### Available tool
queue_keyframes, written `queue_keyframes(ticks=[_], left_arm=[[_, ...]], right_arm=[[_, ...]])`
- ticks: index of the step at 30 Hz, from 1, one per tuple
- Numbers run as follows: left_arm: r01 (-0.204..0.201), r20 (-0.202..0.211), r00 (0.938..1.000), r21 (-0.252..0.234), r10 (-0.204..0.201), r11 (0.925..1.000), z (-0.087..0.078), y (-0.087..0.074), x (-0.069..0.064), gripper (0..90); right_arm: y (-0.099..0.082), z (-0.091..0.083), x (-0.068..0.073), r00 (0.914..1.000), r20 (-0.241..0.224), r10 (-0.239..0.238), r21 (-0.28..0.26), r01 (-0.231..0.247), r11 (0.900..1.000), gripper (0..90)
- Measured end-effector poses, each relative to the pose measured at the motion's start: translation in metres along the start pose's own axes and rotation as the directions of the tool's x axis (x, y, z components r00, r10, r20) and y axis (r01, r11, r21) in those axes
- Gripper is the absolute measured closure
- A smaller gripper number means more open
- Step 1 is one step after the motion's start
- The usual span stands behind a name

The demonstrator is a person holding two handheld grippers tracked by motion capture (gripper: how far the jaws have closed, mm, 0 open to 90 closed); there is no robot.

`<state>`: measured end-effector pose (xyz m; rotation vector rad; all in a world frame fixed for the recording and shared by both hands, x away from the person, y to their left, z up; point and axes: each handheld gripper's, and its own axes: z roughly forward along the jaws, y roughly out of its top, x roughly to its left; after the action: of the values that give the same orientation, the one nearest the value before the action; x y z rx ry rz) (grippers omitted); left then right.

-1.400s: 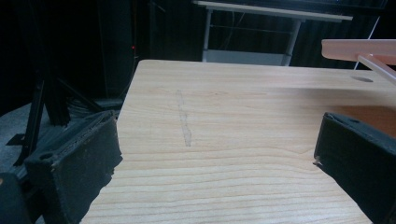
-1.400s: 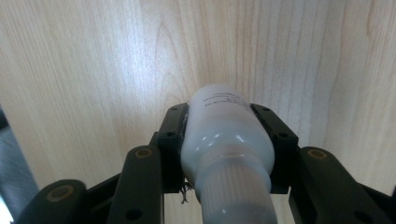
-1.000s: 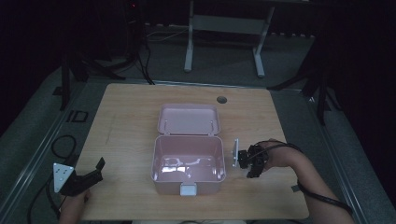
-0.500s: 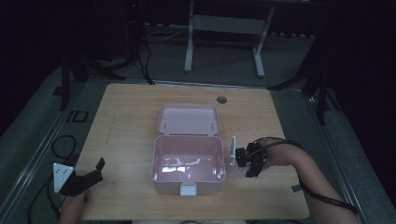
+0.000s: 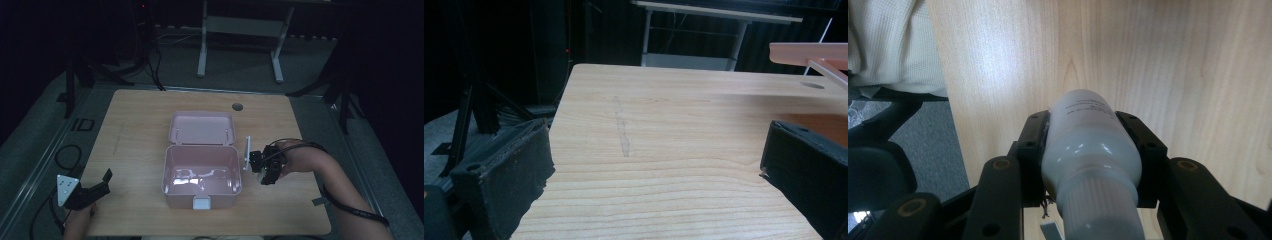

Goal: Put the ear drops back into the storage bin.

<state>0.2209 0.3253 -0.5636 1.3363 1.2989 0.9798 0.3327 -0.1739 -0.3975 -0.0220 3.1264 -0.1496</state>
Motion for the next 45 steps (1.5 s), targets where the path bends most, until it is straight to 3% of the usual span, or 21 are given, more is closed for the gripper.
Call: queue_keyframes(ticks=[9,22,32,40,45], left_arm=[[0.001,0.0,1.0,0.0,-0.001,1.0,0.0,0.0,0.0,0.5],[0.001,0.002,1.0,0.0,-0.001,1.0,0.0,0.0,0.0,0.5],[0.003,0.003,1.0,0.001,-0.003,1.0,0.0,0.0,0.0,0.5],[0.004,0.005,1.0,0.0,-0.004,1.0,0.0,0.0,0.0,0.5],[0.003,0.006,1.0,0.0,-0.003,1.0,0.0,0.0,0.0,0.5]], right_arm=[[0.012,-0.028,0.001,0.9999,0.015,-0.007,-0.021,0.007,0.9998,59.4],[0.038,-0.043,0.003,0.9993,0.012,-0.036,-0.021,0.036,0.9991,59.3],[0.064,-0.043,0.005,0.9963,0.003,-0.086,-0.056,0.086,0.9947,59.4],[0.087,-0.034,0.006,0.9904,-0.01,-0.138,-0.041,0.137,0.9897,59.4],[0.095,-0.024,0.003,0.9897,-0.018,-0.142,-0.034,0.141,0.9894,59.3]])
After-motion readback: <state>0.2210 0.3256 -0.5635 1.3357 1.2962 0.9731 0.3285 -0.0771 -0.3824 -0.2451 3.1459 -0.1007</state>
